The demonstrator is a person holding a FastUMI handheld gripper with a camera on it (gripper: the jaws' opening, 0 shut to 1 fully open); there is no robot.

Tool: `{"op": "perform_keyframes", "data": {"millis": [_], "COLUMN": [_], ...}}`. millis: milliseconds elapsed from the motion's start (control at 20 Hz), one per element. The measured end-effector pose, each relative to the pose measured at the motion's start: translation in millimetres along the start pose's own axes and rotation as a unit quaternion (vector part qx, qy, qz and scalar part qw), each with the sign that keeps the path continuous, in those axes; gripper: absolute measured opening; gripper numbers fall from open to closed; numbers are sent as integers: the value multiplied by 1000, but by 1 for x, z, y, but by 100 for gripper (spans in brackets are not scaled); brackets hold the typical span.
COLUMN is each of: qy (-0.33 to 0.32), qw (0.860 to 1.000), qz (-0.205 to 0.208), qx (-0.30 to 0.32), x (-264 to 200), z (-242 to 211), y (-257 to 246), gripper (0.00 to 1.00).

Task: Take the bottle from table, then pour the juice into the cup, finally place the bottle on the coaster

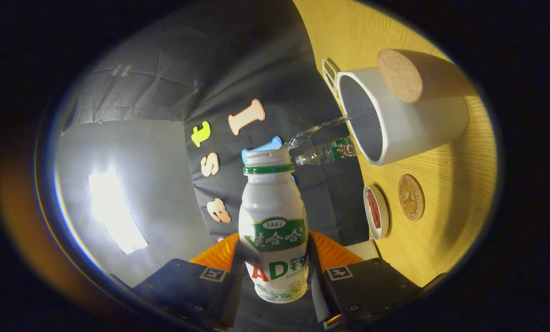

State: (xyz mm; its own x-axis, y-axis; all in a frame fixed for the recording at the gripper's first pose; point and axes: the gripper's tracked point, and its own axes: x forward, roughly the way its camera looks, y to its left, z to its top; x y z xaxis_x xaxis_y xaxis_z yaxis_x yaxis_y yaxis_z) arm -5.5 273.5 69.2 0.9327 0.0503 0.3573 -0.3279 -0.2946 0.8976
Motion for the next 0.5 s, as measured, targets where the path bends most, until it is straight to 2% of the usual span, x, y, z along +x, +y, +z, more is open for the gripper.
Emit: {"op": "perform_keyframes", "data": {"millis": [500], "qy": [-5], "qw": [1000], "qz": [3], "qx": [14], "x": [0], "z": [2], "y": [0], "gripper": [63]}}
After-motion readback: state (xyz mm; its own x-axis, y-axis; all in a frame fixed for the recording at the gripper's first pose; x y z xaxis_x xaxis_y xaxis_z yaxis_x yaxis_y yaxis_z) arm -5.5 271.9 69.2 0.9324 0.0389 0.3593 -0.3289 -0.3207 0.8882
